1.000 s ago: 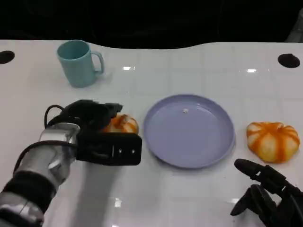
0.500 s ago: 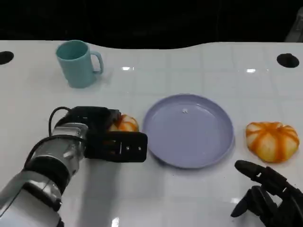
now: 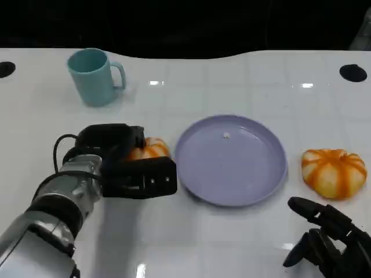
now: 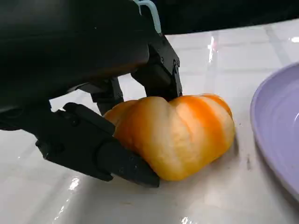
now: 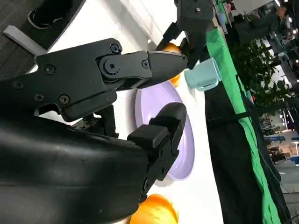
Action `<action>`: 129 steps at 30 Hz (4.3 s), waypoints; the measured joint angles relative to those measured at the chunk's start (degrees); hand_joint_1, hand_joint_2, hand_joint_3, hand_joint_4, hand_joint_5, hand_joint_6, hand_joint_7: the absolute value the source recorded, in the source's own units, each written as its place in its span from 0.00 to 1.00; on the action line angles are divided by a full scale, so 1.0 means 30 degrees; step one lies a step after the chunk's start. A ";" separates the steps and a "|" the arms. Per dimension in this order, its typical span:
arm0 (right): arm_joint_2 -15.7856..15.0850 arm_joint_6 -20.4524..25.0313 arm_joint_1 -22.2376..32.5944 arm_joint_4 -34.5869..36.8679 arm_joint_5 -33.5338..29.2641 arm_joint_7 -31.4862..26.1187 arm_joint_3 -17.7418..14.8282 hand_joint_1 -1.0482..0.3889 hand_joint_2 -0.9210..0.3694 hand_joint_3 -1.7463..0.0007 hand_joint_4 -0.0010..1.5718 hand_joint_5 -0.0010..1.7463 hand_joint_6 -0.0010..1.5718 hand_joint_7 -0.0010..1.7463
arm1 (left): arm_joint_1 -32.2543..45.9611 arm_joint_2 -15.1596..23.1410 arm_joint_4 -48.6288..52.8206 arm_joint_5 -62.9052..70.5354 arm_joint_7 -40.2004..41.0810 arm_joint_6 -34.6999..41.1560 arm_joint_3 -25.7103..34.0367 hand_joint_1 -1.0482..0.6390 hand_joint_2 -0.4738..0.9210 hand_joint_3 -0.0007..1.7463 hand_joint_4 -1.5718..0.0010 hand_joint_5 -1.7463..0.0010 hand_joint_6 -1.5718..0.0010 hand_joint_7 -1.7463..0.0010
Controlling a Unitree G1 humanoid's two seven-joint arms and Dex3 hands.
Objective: Grasp the bread from the table and place it into the plate.
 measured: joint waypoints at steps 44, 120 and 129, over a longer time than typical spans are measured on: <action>-0.0184 0.0055 -0.0315 0.0375 0.0090 0.0198 -0.0188 0.20 0.00 0.83 0.41 0.85 0.60 0.24 | -0.2448 -0.3105 -0.0758 -0.1509 -0.1497 -0.4134 -0.0232 0.52 0.78 0.55 0.44 0.00 0.57 0.00; -0.0062 -0.0325 -0.0141 0.0346 0.0146 0.0427 -0.0198 0.19 0.00 0.83 0.41 0.86 0.62 0.22 | 1.9219 -0.5209 -2.6528 -2.5569 -1.1332 0.8783 1.2100 0.32 1.00 0.27 0.55 0.00 0.69 0.01; -0.0004 -0.0251 0.0362 -0.0114 0.0035 -0.0006 -0.0112 0.20 0.00 0.82 0.41 0.86 0.62 0.22 | 1.9691 -0.5078 -2.6637 -2.5563 -1.0451 0.9376 1.2233 0.32 1.00 0.25 0.54 0.00 0.67 0.04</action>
